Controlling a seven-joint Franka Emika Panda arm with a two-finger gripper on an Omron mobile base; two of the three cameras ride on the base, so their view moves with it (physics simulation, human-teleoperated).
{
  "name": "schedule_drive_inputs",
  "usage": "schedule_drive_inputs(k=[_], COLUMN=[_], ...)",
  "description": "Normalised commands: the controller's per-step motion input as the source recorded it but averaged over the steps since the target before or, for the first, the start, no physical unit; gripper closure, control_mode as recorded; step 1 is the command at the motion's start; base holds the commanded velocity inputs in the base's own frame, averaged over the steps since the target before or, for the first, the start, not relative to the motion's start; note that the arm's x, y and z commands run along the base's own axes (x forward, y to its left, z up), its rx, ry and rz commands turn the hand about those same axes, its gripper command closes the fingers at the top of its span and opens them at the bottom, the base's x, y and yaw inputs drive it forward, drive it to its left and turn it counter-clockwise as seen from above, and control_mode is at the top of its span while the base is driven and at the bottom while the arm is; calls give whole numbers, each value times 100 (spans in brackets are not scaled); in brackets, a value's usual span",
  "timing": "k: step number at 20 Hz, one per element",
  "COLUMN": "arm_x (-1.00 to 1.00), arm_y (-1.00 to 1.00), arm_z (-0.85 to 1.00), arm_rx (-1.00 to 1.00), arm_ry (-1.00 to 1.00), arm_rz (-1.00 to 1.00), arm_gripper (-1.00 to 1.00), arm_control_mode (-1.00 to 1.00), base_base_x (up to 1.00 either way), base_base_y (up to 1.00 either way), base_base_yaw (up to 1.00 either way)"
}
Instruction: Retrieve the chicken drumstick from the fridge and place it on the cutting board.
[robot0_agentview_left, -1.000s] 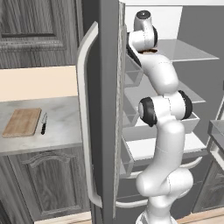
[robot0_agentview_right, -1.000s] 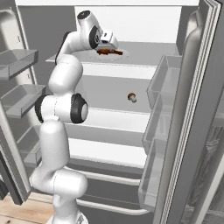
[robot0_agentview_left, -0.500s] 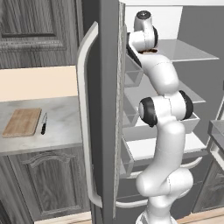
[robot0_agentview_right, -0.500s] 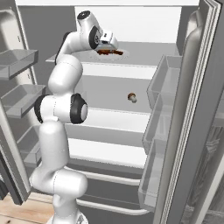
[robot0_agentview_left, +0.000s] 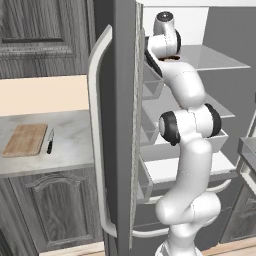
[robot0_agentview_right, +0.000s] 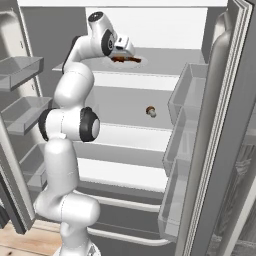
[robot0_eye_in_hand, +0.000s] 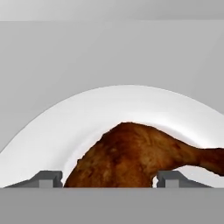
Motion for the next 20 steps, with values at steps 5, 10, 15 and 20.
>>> schedule_drive_inputs(k=[5, 10, 15, 20], arm_x=[0, 0, 0, -9], arm_y=[-2, -18, -18, 0], arm_z=[0, 0, -11, 0], arm_rx=[0, 0, 0, 0], arm_ry=[-11, -19, -17, -16], arm_rz=[5, 18, 17, 2], arm_gripper=[100, 100, 100, 100], arm_control_mode=[-100, -100, -100, -100], base_base_x=[0, 0, 0, 0], base_base_y=[0, 0, 0, 0], base_base_yaw=[0, 0, 0, 0])
